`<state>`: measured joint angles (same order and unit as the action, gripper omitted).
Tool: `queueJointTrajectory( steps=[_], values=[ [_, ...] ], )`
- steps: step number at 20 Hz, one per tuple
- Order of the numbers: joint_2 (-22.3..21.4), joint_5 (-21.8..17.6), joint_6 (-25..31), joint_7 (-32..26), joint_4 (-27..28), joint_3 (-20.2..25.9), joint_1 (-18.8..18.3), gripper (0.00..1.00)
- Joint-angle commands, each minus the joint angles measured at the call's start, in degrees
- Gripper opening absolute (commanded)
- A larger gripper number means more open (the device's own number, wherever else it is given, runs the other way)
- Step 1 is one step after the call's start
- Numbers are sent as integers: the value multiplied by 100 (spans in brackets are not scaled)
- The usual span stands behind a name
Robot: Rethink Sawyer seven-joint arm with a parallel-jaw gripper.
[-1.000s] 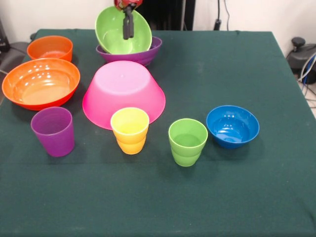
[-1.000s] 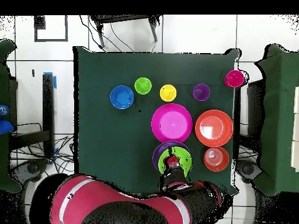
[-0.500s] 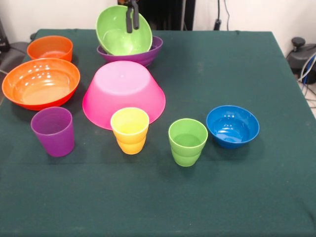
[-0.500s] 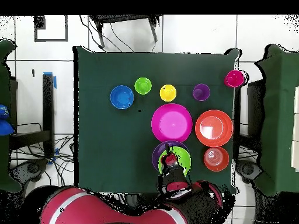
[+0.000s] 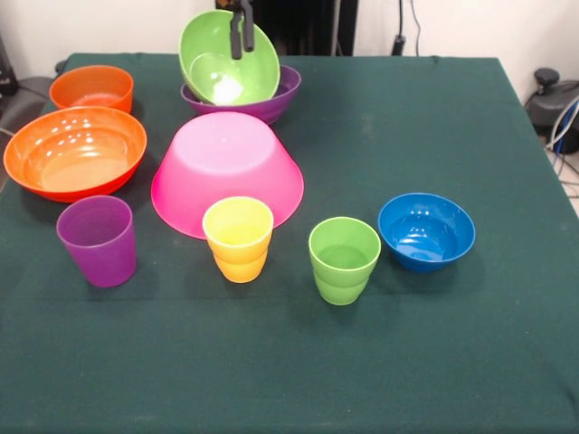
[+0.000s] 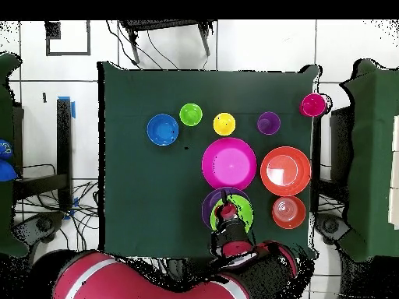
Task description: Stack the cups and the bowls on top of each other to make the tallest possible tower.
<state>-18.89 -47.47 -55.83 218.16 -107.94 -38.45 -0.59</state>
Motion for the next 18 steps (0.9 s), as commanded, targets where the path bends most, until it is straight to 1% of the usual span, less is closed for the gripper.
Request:
queueJointTrajectory(
  steps=[1,5,7,16,18],
  values=[
    [603,690,411,-1142,559,889,34,100],
    [857,1056,245,-1295,660,914,48,100],
    [902,1175,227,-1293,672,885,95,100],
    [898,1348,349,-1049,663,793,357,100],
    [888,1443,384,-998,626,792,440,100]
  ],
)
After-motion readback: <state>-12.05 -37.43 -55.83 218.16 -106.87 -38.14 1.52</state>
